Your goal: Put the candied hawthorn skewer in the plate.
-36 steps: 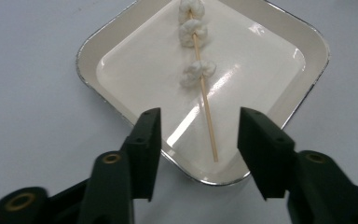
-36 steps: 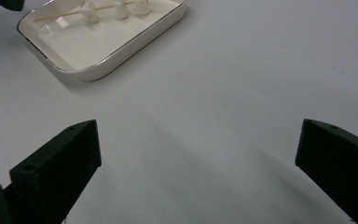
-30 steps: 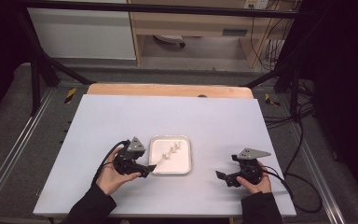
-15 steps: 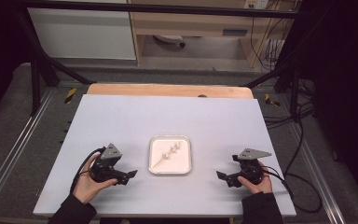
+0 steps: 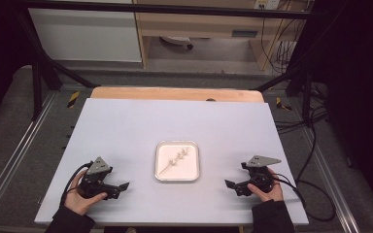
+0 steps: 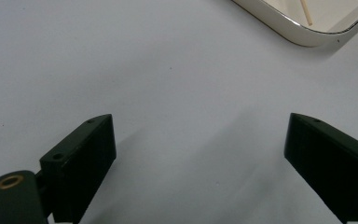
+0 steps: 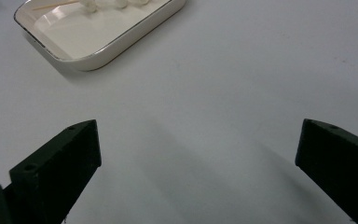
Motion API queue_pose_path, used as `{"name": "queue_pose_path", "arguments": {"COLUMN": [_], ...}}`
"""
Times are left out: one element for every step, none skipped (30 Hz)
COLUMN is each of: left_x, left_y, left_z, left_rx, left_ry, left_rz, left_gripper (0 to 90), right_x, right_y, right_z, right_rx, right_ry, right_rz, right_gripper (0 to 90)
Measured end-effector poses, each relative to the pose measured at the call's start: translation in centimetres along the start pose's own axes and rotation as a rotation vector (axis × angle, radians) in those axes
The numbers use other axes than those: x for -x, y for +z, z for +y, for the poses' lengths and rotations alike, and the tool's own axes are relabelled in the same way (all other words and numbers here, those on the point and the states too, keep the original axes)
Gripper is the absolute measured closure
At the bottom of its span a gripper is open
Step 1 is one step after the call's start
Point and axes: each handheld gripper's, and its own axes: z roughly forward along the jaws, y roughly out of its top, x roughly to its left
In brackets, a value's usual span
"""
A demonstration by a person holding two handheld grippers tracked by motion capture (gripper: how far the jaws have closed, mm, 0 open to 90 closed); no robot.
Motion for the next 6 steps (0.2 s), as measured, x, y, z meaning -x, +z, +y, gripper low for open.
{"name": "queue_pose_path", "arguments": {"left_x": [0.01,0.02,0.07,0.11,0.15,0.20], "left_y": [-0.02,-0.05,-0.05,-0.02,0.01,0.07], "left_z": [0.00,0.02,0.03,0.05,0.07,0.07], "left_rx": [0.001,0.001,0.002,0.003,0.002,-0.001], "left_ry": [0.003,0.005,0.003,0.005,0.008,0.007], "left_rz": [0.001,0.001,-0.002,-0.004,-0.004,-0.007], "left_gripper": [8.9,8.9,8.9,8.9,9.0,9.0], "right_x": [0.01,-0.05,-0.04,-0.04,-0.05,-0.04], "right_y": [0.03,0.05,0.06,0.08,0.09,0.07], "right_z": [-0.02,-0.03,-0.03,-0.04,-0.05,-0.04], "right_rx": [-0.003,-0.006,-0.006,-0.006,-0.006,-0.007], "right_ry": [-0.003,0.001,-0.001,-0.001,-0.001,-0.001], "right_rz": [0.000,0.002,0.002,0.004,0.003,0.003], "right_gripper": [0.9,0.8,0.9,0.9,0.9,0.8]}}
